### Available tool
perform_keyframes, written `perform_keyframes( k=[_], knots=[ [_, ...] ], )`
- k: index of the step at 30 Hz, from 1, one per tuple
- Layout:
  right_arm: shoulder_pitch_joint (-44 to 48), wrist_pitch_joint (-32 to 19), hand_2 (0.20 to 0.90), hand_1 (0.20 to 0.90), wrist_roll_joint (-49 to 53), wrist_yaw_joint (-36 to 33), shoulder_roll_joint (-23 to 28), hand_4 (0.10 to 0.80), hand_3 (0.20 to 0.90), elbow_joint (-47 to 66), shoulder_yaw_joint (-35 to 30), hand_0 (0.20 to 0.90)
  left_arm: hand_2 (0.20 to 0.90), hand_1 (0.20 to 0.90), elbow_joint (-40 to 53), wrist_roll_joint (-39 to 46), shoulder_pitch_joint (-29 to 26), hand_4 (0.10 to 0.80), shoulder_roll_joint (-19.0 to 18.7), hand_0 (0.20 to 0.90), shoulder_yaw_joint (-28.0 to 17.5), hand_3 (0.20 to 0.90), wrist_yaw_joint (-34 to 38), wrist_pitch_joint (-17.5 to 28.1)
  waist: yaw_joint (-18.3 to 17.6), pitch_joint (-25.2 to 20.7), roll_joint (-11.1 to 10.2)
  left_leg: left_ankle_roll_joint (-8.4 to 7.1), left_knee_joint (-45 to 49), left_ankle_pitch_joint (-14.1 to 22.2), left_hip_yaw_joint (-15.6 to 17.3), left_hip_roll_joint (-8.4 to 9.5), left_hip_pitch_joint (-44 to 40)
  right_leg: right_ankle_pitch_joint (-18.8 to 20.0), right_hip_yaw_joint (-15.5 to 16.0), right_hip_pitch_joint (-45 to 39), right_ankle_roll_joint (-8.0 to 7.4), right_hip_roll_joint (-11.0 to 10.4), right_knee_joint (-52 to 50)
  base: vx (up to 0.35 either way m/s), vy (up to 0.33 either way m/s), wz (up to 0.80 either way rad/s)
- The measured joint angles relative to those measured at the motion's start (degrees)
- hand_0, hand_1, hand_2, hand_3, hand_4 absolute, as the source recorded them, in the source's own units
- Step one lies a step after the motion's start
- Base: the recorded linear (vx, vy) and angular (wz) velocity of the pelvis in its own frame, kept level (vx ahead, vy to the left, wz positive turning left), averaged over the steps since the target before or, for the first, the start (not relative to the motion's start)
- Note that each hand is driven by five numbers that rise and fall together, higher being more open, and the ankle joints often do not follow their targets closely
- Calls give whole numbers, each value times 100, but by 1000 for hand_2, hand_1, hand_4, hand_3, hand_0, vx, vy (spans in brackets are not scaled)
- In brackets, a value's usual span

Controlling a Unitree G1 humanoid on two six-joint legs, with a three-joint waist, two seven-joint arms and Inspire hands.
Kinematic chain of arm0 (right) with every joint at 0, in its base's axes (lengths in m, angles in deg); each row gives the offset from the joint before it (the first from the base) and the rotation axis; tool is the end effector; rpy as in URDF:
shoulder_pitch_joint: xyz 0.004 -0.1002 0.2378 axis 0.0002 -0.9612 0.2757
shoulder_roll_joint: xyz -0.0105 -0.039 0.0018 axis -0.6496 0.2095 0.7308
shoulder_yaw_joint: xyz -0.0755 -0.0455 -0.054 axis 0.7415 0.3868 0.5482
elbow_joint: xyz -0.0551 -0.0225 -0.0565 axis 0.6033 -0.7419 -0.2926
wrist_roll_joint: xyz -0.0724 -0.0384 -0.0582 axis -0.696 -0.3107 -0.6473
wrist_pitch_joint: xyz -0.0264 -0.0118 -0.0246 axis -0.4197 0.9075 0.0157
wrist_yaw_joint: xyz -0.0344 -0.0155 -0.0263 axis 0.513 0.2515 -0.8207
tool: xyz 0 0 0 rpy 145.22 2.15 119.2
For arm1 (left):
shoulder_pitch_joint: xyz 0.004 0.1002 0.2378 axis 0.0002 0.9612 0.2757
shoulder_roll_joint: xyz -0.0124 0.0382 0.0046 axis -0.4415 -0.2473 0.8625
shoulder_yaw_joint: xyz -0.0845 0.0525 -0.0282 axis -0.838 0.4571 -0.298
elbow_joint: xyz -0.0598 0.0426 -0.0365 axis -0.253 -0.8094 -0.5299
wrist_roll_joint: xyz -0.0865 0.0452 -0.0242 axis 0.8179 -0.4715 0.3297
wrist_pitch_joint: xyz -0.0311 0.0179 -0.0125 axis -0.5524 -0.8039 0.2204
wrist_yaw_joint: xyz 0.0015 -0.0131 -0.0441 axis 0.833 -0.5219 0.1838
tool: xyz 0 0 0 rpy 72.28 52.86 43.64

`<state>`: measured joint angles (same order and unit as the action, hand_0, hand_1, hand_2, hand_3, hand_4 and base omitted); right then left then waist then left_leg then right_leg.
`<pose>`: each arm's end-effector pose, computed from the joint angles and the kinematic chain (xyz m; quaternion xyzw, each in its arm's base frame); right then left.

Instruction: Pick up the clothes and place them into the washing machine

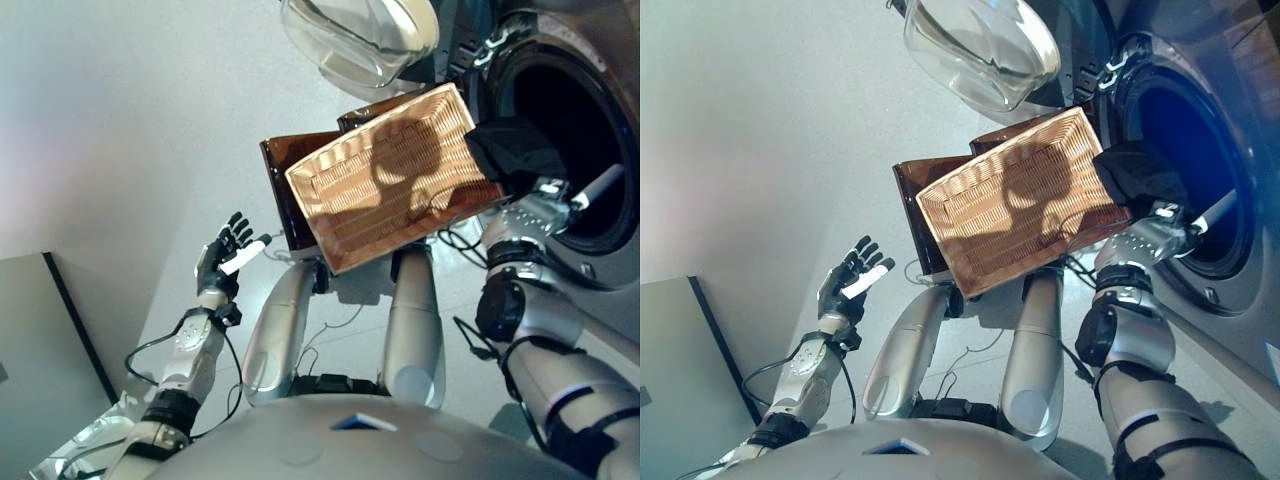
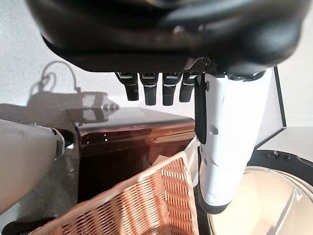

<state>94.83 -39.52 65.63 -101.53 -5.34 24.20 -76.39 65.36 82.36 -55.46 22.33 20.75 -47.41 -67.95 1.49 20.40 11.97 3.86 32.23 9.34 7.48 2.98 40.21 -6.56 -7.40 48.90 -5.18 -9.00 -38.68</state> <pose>0.3000 -0.3019 0.1053 0.6283 -0.2042 -0.4734 0.5827 0.1451 0.1862 -0.0404 -0.1502 0.1745 0.0429 0.9722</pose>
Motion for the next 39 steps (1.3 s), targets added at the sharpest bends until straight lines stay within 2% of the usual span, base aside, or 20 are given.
perform_keyframes(
  k=[5,7,13,17,22,29,33,34,35,39],
  knots=[
    [600,-107,200,200,-272,-477,822,300,200,4,36,200,900,900,310,3,-29,800,-107,900,-6,900,12,105,116,-28,45,36,405,134,-3,23,470,-132,-33,464,-58,-29,-422,-26,-16,9],
    [766,-109,200,200,-456,-587,972,300,200,3,82,200,900,900,309,6,-36,800,-107,900,-7,900,67,104,116,-28,48,22,517,181,-5,17,565,-177,-41,566,-52,-28,-534,4,-10,4],
    [721,-126,200,200,-701,-992,975,300,200,24,148,200,900,900,377,73,-35,800,-113,900,-2,900,126,103,103,-26,49,-20,561,229,-5,1,603,-243,-60,591,15,-2,-579,-1,0,1],
    [734,-403,200,200,-904,-1347,1020,300,200,132,53,200,900,900,388,73,-36,800,-125,900,-8,900,231,107,89,-24,46,-14,584,230,-11,30,762,-243,-72,746,16,-16,-596,-10,6,4],
    [729,-626,200,200,-951,-1584,1029,300,200,324,-51,200,900,900,406,77,-32,800,-131,900,-45,900,342,108,81,-21,43,76,711,292,18,74,878,-267,-142,846,-28,-13,-644,-1,26,-4],
    [738,-606,200,200,-954,-1581,1026,300,200,342,-64,200,900,900,447,103,-58,800,-157,900,-68,900,369,116,63,-11,33,157,940,440,115,70,953,-320,-253,910,-111,-14,-765,-13,28,-5],
    [763,-432,200,200,-1076,-1586,1077,300,200,-124,13,200,900,900,449,102,-61,800,-190,900,-69,900,372,117,22,-11,30,186,1032,492,161,69,965,-333,-299,926,-126,-14,-808,-7,24,-5],
    [767,-301,683,683,-1115,-1584,1077,645,683,-180,40,683,900,900,446,101,-61,800,-204,900,-74,900,371,117,5,-12,31,191,1057,503,167,71,985,-332,-299,938,-127,-12,-811,-10,19,-4],
    [768,-240,900,900,-1144,-1579,1078,800,900,-213,75,900,900,900,448,102,-61,800,-208,900,-78,900,371,117,-14,-12,31,193,1069,504,167,68,999,-331,-299,945,-128,-9,-811,0,0,0],
    [770,168,900,900,-1274,-1540,1149,800,900,-367,265,900,900,900,470,102,-61,800,-214,900,-83,900,352,118,-67,-15,33,212,1126,517,171,64,1018,-325,-309,948,-136,-8,-830,-2,8,0]
  ],
)
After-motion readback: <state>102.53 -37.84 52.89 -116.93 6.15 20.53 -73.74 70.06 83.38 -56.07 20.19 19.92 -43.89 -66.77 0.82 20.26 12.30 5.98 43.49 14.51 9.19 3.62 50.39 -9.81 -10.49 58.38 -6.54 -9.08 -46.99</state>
